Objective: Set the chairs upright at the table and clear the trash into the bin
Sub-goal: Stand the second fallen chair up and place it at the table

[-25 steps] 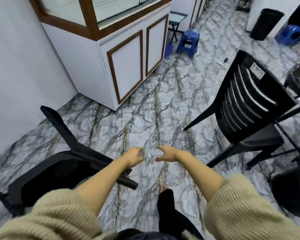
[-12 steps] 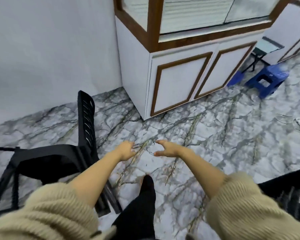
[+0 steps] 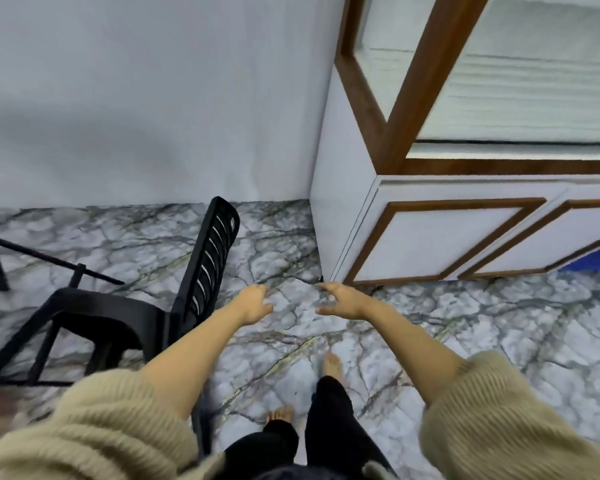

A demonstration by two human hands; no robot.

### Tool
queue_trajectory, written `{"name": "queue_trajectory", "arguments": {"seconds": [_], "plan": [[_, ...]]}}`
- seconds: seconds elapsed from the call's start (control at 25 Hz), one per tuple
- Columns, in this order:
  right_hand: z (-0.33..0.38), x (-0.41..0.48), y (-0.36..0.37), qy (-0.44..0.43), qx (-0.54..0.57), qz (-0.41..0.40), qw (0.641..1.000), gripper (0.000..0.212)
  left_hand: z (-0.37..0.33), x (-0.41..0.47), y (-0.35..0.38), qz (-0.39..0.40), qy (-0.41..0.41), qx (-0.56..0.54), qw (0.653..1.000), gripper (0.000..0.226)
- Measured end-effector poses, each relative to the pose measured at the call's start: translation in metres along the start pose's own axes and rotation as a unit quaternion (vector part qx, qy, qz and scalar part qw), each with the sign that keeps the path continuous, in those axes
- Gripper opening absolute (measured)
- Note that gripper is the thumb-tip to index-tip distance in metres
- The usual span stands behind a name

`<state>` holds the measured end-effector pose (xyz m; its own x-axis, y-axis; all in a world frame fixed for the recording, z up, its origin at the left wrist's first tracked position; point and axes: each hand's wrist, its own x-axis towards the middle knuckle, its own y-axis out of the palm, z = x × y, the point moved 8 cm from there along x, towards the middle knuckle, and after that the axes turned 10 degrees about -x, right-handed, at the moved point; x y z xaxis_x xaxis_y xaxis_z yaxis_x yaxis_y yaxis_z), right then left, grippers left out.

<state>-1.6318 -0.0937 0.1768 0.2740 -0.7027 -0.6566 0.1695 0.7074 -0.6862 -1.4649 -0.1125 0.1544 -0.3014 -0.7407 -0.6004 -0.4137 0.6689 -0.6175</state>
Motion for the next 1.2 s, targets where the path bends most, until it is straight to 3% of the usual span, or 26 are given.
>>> {"name": "queue_trajectory", "arguments": {"seconds": [0.2,0.44,0.84,1.2], "plan": [[-0.008,0.091,-0.070,-0.075,-0.088,0.042,0.992,0.070,0.013,0.058,-0.050,-0.046,-0.075,-0.063,0.994,0.048],[0.004,0.185,-0.139,-0.133,-0.173,0.085,0.972,0.073,0.022,0.110,-0.106,-0.136,-0.143,-0.189,0.962,0.047],[0.103,0.343,-0.178,-0.238,-0.263,0.120,0.927,0.050,0.115,0.162,-0.169,-0.144,-0.228,-0.292,0.918,0.053],[0.177,0.450,-0.199,-0.289,-0.273,0.158,0.904,0.054,0.165,0.208,-0.218,-0.148,-0.266,-0.348,0.886,0.059]]}}
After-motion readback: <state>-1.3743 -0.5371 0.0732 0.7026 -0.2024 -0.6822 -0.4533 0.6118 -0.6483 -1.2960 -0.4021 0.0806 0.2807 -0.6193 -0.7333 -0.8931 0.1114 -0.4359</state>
